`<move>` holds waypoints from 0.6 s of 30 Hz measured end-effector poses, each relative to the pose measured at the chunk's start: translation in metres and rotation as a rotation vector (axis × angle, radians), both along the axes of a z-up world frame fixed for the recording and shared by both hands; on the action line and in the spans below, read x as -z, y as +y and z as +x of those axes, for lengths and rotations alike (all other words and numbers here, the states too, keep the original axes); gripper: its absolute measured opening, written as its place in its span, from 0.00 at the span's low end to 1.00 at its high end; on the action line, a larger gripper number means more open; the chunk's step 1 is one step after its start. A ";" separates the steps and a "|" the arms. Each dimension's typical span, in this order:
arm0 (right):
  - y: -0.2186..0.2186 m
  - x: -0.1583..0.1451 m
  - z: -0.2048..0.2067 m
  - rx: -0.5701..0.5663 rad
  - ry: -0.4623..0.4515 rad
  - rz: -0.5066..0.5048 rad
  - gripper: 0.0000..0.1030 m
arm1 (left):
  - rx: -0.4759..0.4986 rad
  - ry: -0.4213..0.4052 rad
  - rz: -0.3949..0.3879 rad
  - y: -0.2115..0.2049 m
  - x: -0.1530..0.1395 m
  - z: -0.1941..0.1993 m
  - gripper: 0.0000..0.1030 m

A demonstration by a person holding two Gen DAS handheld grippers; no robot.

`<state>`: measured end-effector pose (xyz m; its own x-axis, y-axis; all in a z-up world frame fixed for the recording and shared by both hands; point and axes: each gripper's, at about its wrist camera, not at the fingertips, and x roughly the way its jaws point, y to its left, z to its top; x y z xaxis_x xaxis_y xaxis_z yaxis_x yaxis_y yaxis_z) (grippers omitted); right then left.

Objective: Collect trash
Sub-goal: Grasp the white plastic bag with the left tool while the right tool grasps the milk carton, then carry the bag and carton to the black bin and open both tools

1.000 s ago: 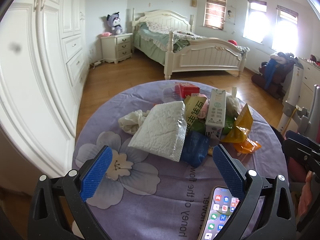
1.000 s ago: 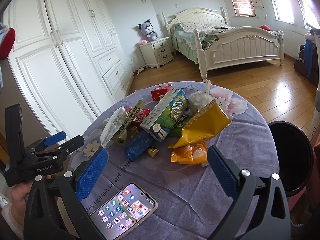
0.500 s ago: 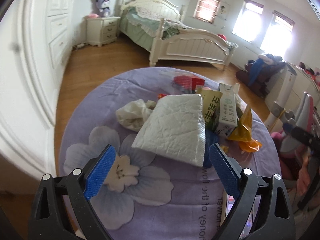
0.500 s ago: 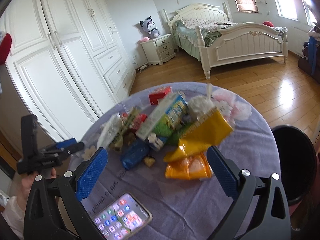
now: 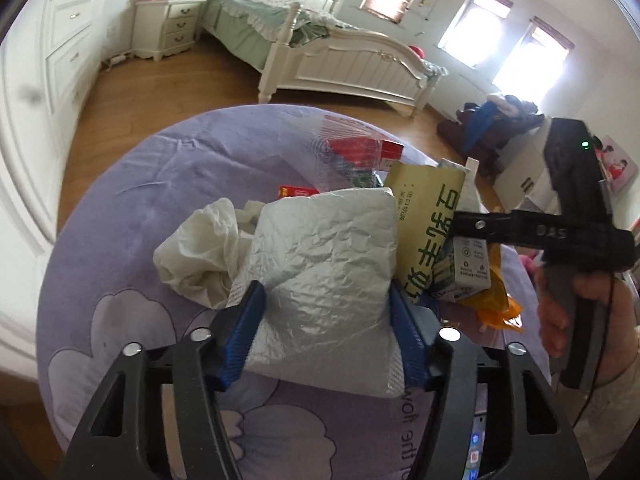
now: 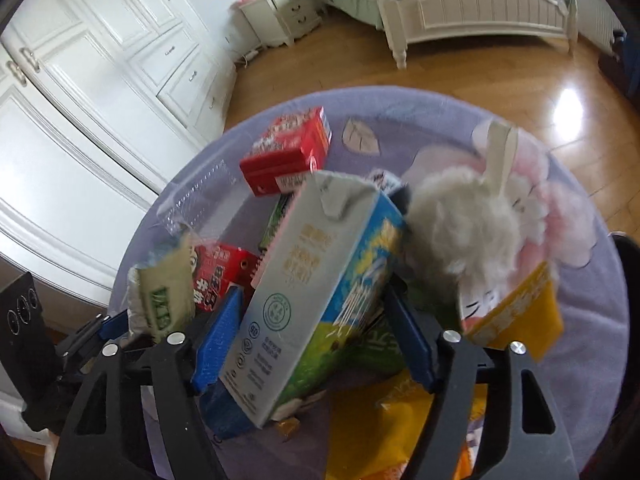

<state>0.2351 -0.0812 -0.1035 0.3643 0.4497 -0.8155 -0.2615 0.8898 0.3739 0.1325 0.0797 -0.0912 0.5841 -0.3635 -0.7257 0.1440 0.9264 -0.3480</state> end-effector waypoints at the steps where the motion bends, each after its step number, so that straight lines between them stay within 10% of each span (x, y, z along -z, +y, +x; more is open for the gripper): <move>1: 0.001 0.001 -0.002 -0.004 -0.004 0.006 0.60 | 0.003 0.001 0.001 0.001 0.002 0.001 0.48; 8: -0.004 -0.015 -0.035 -0.033 -0.100 0.051 0.40 | -0.019 -0.030 -0.067 0.009 -0.003 -0.008 0.26; 18: -0.052 -0.074 -0.099 -0.023 -0.335 0.147 0.40 | -0.081 -0.108 -0.070 0.019 -0.039 -0.052 0.14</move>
<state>0.1365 -0.1328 -0.0291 0.5888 0.5642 -0.5788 -0.4103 0.8256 0.3874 0.0802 0.0989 -0.0518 0.6868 -0.3596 -0.6317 0.1099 0.9104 -0.3988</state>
